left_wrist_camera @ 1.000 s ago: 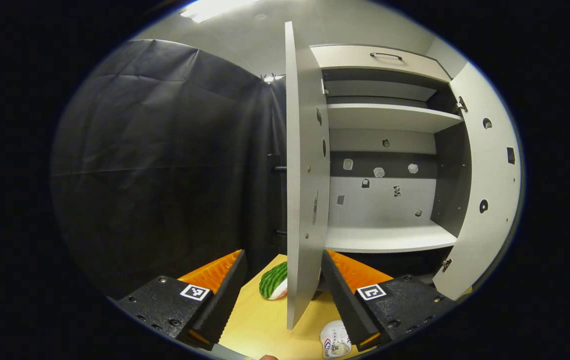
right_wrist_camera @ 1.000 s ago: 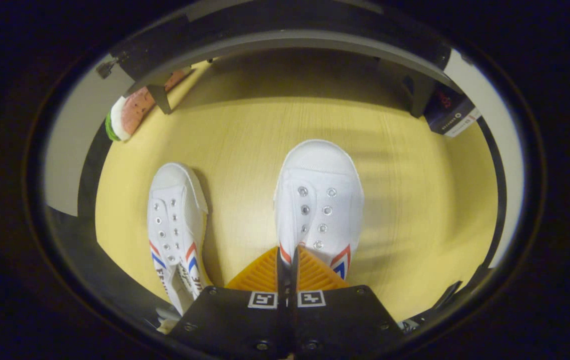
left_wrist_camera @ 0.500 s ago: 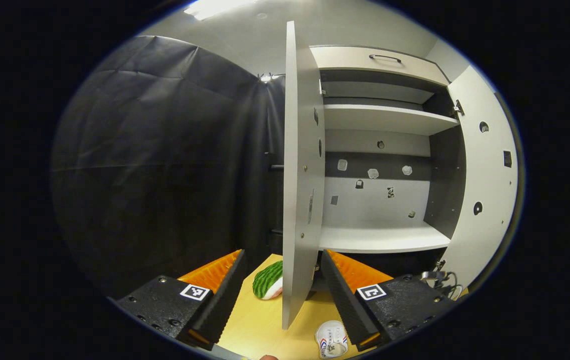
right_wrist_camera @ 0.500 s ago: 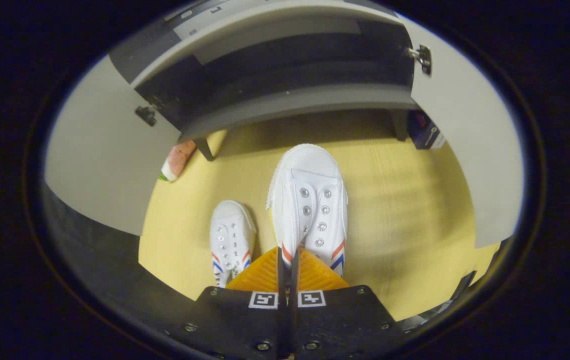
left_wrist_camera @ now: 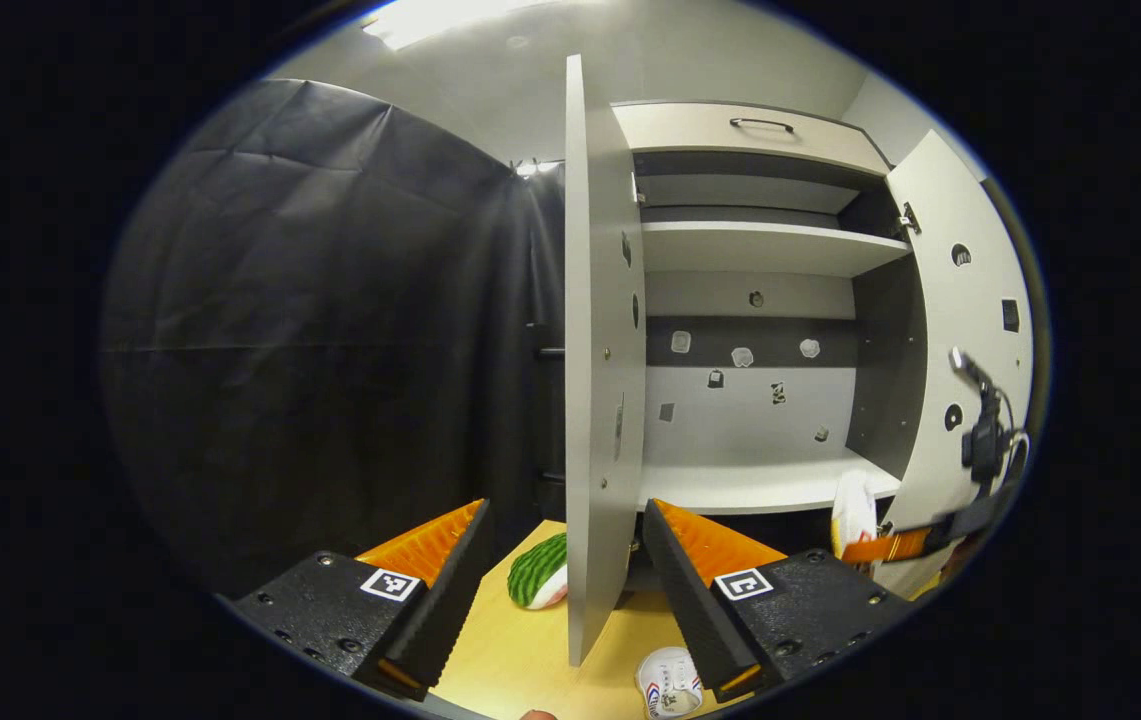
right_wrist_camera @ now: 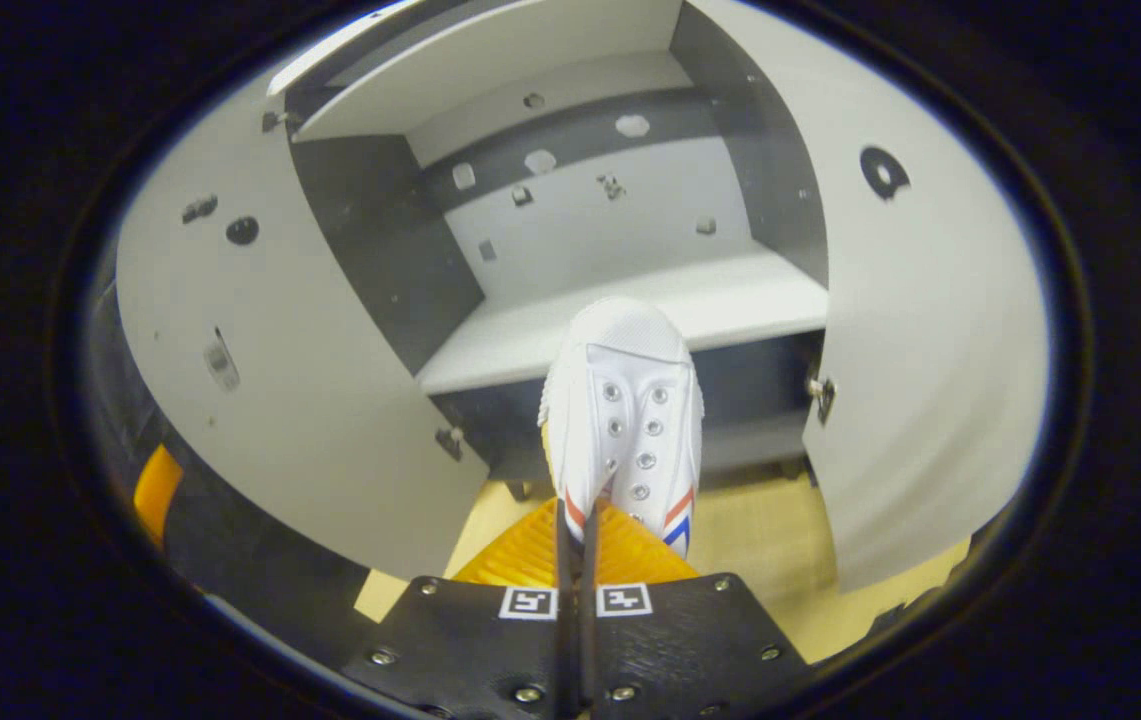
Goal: Grab one shoe with the right hand and put it into the shoe cabinet, grab the other shoe with the left hand and put it into the shoe cabinet; then close the right door with the right hand and the left door with the left hand.
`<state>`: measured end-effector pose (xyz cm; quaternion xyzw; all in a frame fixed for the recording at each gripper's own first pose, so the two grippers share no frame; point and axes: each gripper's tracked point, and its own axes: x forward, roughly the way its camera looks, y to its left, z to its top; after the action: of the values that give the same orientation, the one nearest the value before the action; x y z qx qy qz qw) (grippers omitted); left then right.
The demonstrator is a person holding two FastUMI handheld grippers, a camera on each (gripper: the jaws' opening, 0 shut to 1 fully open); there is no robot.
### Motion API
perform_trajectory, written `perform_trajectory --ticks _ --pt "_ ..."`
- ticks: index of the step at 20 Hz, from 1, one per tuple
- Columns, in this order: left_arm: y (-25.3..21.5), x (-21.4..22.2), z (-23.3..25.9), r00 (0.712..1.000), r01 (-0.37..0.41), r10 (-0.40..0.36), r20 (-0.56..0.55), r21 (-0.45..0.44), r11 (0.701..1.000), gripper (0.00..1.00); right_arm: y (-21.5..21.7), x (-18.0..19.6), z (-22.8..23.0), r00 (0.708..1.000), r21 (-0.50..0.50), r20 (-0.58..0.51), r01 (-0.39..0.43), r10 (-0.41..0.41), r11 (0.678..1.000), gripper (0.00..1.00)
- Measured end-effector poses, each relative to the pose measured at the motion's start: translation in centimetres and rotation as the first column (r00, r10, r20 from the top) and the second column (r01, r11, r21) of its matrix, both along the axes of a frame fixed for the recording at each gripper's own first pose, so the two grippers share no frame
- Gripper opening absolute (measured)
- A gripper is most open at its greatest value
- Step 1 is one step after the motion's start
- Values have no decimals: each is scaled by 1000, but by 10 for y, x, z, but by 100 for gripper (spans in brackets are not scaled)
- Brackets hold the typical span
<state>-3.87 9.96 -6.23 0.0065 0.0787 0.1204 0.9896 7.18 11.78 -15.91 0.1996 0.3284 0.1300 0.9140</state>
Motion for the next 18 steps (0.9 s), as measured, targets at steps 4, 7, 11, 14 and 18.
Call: perform_trajectory --ticks 4,7,11,14,18 --pt "8 -6 -2 1000 -28 28 -6 5 1000 92 -20 38 45 993 -34 111 48 -44 998 0" --pt "17 -17 -3 999 -53 53 -12 25 998 92 -31 60 64 984 -64 161 87 -76 994 0" --pt "19 -28 -17 996 -67 70 -59 51 996 92 -46 103 52 973 -122 185 159 -134 980 0" --pt "22 -36 -30 991 -81 87 -99 69 994 92 -49 112 39 977 -143 144 177 -157 974 0" --pt "24 -39 -43 987 -85 91 -133 51 995 92 -46 114 28 982 -149 89 177 -166 973 0"
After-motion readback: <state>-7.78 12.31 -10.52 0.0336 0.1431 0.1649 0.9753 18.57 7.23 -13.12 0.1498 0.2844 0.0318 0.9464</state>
